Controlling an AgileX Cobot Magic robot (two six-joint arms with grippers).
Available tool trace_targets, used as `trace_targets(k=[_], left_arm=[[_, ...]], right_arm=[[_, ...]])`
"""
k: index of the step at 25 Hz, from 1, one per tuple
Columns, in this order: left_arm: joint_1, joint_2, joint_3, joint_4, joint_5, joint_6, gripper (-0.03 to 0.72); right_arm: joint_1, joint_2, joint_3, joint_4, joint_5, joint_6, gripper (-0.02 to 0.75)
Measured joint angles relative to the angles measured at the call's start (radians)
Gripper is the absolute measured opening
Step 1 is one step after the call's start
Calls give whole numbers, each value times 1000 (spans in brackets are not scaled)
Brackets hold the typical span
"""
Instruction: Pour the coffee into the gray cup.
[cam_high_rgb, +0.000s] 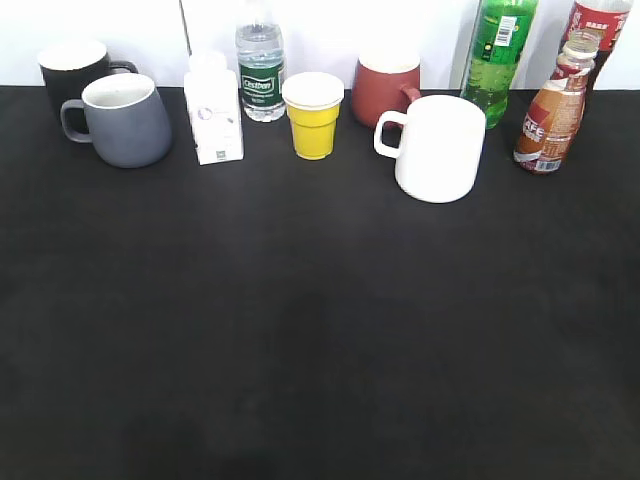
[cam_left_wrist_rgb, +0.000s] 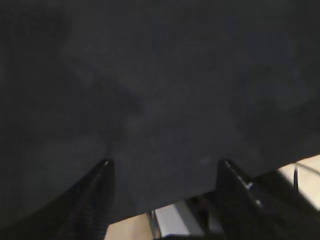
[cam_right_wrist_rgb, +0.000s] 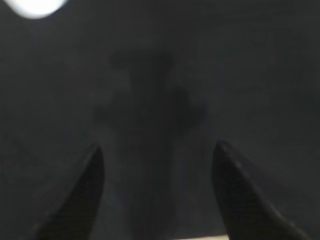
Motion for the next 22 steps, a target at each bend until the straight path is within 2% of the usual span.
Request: trace_targets(k=[6, 8, 12, 16, 20, 22], left_arm=[[0, -350, -1, 26, 5, -68, 482], [0, -468, 24, 60, 5, -68, 482], [0, -652, 151, 100, 7, -68, 482], [0, -688, 238, 124, 14, -68, 482], [0, -688, 248, 125, -29, -68, 482], [0, -688, 251, 125, -49, -68, 482]], right_arm=[[0, -302, 22, -17, 28, 19, 527], [0, -390, 99, -40, 40, 19, 527], [0, -544, 301, -54, 44, -11, 527], [1, -588, 455, -42, 35, -64, 526], [1, -588, 499, 8, -98, -98, 526], [1, -588, 503, 8, -116, -101, 526]])
